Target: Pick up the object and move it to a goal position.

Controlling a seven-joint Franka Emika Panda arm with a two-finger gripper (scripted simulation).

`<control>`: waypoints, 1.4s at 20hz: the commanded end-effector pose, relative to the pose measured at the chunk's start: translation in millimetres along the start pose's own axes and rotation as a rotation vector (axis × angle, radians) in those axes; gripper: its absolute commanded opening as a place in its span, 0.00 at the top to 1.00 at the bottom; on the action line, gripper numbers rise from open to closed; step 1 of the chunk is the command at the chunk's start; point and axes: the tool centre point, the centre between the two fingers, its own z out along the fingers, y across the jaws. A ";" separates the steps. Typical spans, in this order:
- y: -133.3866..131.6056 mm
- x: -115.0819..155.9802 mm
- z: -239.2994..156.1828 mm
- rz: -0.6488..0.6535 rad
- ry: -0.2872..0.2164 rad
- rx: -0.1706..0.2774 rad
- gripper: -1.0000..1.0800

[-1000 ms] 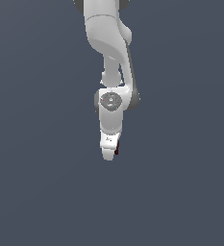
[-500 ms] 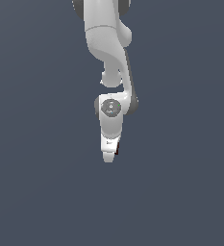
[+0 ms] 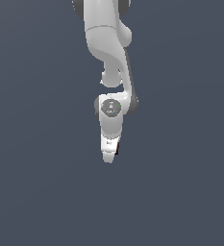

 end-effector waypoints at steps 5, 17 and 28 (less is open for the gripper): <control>2.5 -9.3 -11.8 0.000 0.000 0.000 1.00; 21.1 -77.3 -100.3 -0.001 0.001 0.000 1.00; 45.6 -158.6 -206.5 -0.002 0.003 0.000 1.00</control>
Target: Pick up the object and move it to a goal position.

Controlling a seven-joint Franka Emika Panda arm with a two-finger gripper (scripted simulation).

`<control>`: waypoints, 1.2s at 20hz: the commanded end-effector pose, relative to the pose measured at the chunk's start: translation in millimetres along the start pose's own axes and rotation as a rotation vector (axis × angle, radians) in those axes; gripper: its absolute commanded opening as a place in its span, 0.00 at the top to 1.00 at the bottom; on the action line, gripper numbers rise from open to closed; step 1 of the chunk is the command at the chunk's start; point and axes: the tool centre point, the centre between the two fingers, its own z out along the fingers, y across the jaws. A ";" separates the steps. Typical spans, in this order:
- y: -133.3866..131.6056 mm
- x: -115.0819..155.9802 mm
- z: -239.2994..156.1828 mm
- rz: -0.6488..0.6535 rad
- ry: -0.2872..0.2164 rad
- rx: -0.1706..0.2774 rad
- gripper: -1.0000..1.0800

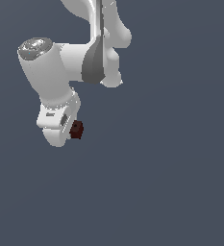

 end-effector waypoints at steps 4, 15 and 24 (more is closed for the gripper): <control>12.3 -38.4 -51.1 0.000 0.000 -0.001 1.00; 28.4 -81.0 -105.3 0.001 -0.002 -0.001 1.00; 32.9 -89.9 -116.4 0.001 -0.003 -0.001 1.00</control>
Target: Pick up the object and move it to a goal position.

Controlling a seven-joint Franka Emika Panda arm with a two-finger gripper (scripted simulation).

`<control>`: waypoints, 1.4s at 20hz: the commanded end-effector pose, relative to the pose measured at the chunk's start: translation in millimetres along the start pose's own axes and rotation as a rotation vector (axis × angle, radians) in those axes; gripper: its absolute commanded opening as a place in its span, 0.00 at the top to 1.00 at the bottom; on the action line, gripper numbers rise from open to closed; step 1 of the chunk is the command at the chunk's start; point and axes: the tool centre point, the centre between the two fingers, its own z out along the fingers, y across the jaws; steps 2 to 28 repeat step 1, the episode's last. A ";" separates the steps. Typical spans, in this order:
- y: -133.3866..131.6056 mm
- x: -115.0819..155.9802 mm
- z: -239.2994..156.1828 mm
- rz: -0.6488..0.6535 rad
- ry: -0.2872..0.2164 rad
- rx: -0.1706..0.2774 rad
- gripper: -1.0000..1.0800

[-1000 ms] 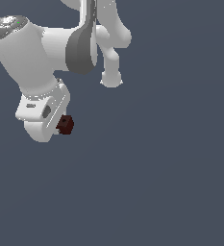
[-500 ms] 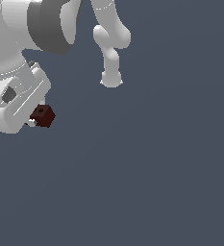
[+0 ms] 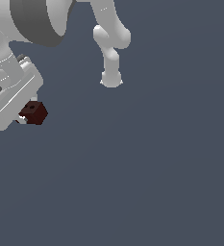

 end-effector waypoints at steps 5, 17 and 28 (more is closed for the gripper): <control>0.8 -0.4 -2.1 0.000 -0.001 -0.002 1.00; 0.8 -0.4 -2.1 0.000 -0.001 -0.002 1.00; 0.8 -0.4 -2.1 0.000 -0.001 -0.002 1.00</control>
